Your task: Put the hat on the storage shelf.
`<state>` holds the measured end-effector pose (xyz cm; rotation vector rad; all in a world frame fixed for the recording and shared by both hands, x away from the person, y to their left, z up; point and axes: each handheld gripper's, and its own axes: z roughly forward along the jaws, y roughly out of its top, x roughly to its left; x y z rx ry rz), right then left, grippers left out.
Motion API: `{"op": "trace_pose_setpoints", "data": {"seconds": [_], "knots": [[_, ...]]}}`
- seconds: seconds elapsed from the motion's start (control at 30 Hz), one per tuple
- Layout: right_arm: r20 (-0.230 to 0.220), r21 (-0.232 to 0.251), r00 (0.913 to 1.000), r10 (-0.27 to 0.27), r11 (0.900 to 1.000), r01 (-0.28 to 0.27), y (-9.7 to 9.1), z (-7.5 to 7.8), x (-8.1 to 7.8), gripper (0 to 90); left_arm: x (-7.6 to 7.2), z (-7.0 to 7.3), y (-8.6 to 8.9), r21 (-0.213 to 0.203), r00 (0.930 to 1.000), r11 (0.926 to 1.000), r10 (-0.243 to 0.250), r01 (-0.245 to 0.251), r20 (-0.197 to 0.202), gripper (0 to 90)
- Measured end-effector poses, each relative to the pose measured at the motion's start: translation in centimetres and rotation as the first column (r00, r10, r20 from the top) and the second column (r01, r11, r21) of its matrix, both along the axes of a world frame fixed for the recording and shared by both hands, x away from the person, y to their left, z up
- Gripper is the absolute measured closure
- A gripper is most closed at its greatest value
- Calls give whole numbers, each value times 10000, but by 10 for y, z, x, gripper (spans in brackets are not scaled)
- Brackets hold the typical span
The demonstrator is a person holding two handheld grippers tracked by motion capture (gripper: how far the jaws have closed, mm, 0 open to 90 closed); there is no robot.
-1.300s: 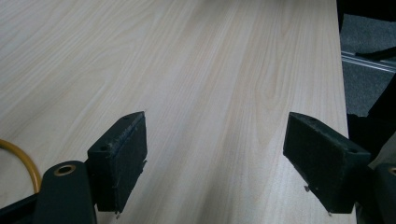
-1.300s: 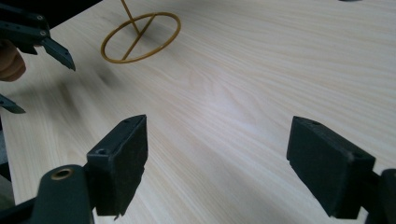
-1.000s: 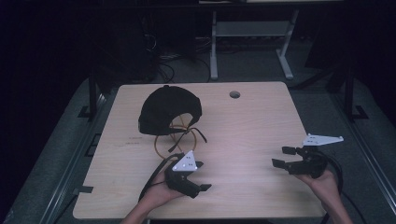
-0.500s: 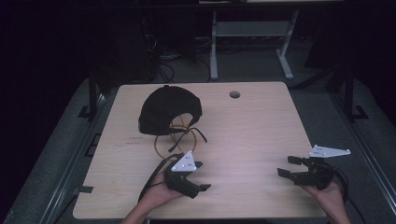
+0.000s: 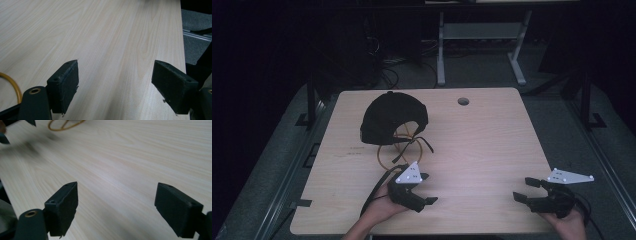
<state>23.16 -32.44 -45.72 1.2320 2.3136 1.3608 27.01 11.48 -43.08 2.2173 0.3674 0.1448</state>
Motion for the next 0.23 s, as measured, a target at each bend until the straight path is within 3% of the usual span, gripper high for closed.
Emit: {"op": "trace_pose_setpoints", "data": {"seconds": [0.23], "knots": [[211, 82, 9990, -401, 9992, 399, -3, -5, -17, 169, 1, -2, -5, 103, 9999, 9999, -124, 124, -29, 213]]}}
